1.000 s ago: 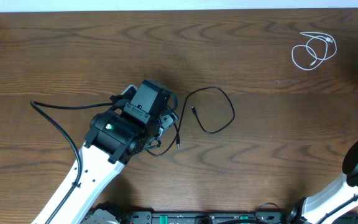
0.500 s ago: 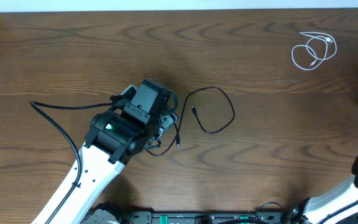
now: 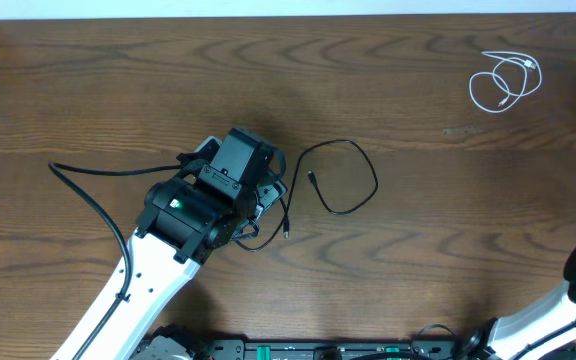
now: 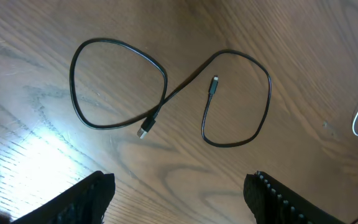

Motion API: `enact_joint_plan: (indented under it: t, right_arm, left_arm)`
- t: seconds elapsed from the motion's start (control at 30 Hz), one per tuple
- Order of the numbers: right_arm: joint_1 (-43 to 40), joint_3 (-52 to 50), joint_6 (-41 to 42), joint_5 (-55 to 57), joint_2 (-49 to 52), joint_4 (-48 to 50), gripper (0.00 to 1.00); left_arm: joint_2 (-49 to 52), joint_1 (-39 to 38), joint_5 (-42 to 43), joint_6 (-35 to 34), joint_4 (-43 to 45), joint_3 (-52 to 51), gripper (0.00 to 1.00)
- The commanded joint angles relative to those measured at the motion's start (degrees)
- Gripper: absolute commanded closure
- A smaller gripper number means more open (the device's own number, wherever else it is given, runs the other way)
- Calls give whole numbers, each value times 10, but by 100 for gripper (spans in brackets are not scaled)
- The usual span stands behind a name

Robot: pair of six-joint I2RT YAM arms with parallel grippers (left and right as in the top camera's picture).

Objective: Untangle cables

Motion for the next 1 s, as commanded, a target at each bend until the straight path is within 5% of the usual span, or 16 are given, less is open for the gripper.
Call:
enact_joint_plan:
  t: [0.0,0.23,0.43,0.73,0.87,0.97]
  right_arm:
    - [30,7,3,-61,0,3,1]
    - [42,6,4,-473,0,30,1]
    - [73,6,24,-713,3,116,1]
    - [137,73,46,-555,28,167,1]
    - [137,79,-30,-381,60,171,1]
    - [137,79,-53,-352,107,175,1]
  left_arm:
    - [2,2,-8,10,-2,3,28]
    - [2,2,-8,10,-2,3,28]
    - [2,2,-8,10,-2,3,28]
    - [2,2,-7,10,-4,3,28]
    - [2,2,-7,10,-12,3,28]
    - [2,2,-8,10,-7,3,28]
